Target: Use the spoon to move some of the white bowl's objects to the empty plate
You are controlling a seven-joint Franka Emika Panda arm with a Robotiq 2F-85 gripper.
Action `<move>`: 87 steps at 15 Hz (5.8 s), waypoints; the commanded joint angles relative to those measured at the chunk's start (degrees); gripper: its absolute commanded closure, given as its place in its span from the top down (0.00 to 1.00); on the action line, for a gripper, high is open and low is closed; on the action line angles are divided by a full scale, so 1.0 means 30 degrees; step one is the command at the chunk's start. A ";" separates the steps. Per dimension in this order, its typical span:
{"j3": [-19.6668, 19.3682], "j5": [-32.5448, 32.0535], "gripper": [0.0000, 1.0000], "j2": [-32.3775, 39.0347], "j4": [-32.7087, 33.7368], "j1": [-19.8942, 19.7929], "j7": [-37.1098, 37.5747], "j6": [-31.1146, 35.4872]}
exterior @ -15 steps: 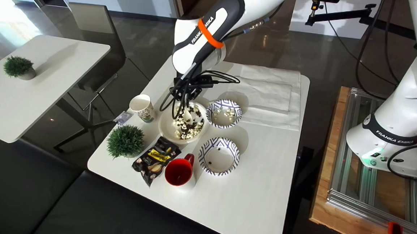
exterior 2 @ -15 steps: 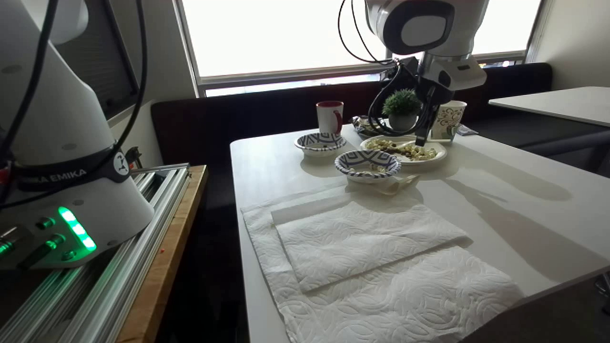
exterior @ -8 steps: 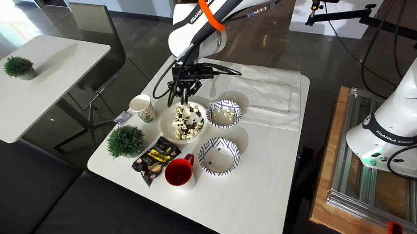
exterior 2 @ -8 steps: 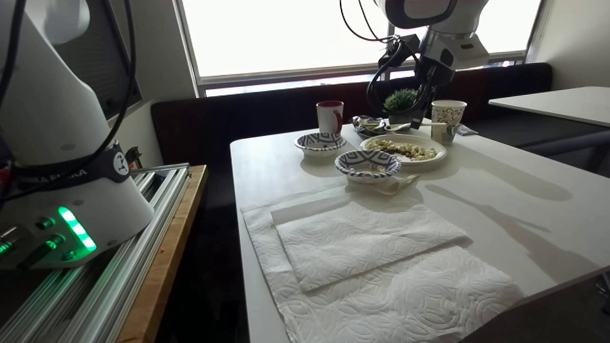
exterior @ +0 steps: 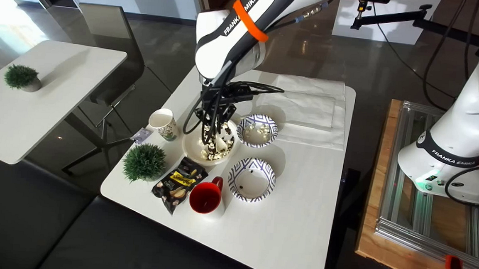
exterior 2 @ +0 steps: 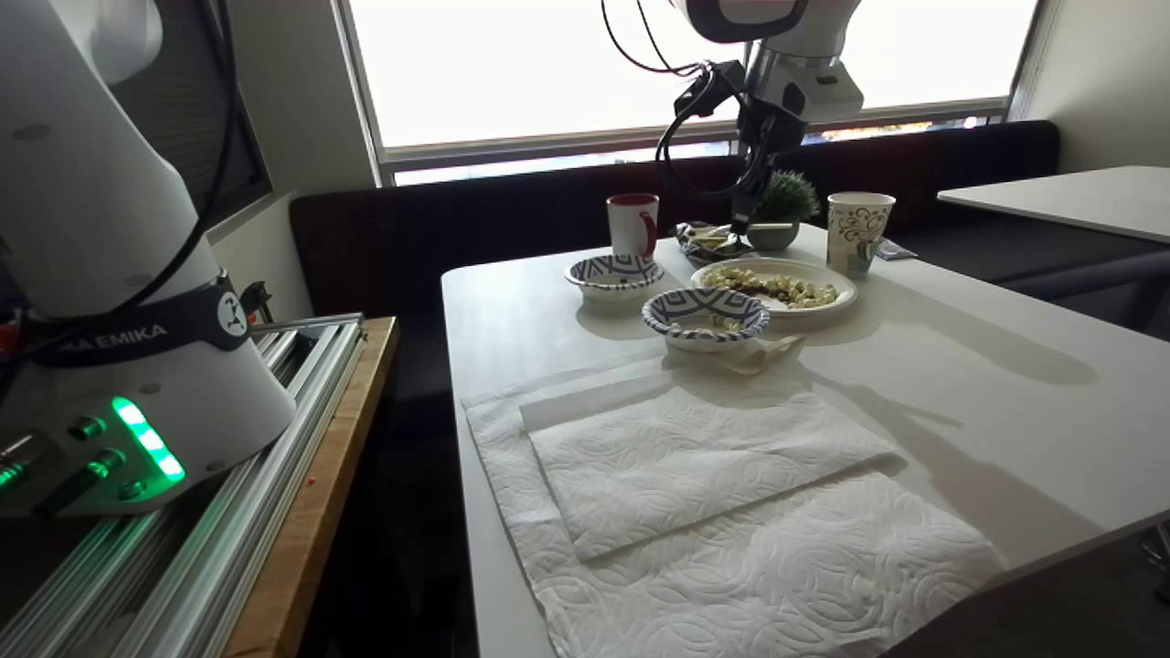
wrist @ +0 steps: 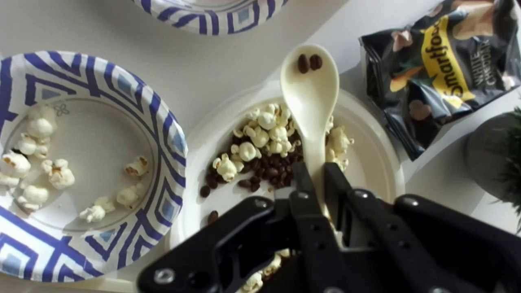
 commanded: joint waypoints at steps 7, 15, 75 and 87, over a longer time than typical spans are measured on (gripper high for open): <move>-0.0100 0.0088 0.03 -0.0389 -0.1077 0.0800 0.0154 0.0093; -0.0850 -0.1606 0.03 0.1197 -0.0599 0.3241 0.4088 0.1401; 0.5450 -0.7834 0.03 -0.7992 -0.8589 -0.3647 1.0890 0.5767; 0.4445 -0.1805 0.13 -0.7413 -0.6949 -0.2826 0.4805 0.4205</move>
